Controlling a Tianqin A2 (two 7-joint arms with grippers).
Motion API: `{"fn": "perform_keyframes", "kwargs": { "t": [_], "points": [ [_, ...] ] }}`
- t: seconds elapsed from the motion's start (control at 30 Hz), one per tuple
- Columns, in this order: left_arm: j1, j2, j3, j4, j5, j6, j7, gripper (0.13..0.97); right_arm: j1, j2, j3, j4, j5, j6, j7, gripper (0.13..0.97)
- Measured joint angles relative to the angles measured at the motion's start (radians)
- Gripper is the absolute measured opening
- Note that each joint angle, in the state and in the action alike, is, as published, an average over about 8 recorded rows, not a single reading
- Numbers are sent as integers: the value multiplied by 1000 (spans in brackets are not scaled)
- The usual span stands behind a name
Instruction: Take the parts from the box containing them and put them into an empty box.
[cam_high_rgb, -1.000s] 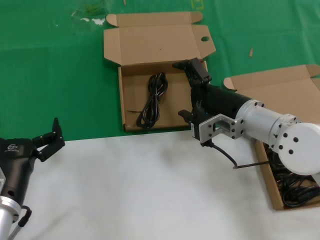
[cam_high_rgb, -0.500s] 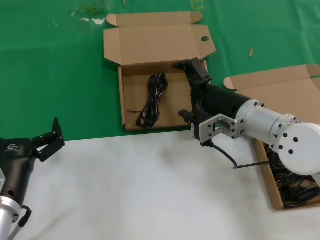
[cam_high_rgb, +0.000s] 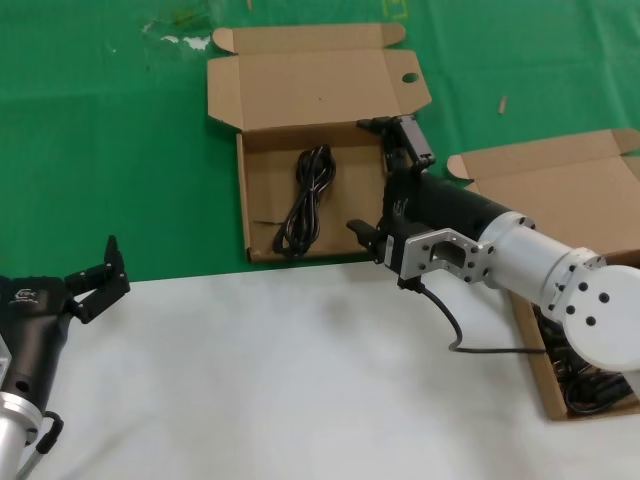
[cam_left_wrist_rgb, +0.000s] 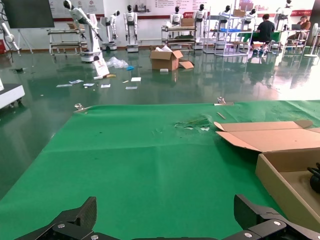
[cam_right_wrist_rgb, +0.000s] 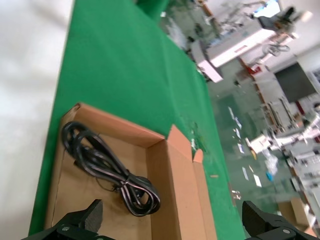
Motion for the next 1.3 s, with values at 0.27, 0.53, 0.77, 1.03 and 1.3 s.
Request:
{"fn": "perform_keyframes", "kwargs": {
  "t": [0.27,0.53,0.77,1.03,1.3],
  "points": [
    [0,0,0,0,0,0,0,966,-64,-16,50,26,72,49,48,966],
    [0,0,0,0,0,0,1,966,-128,-32,101,52,146,99,96,966],
    [0,0,0,0,0,0,0,966,-185,-46,145,76,211,143,139,966],
    [0,0,0,0,0,0,0,966,-249,-62,196,102,284,192,187,966],
    [0,0,0,0,0,0,0,966,-314,-78,246,128,358,242,235,966]
  ]
}}
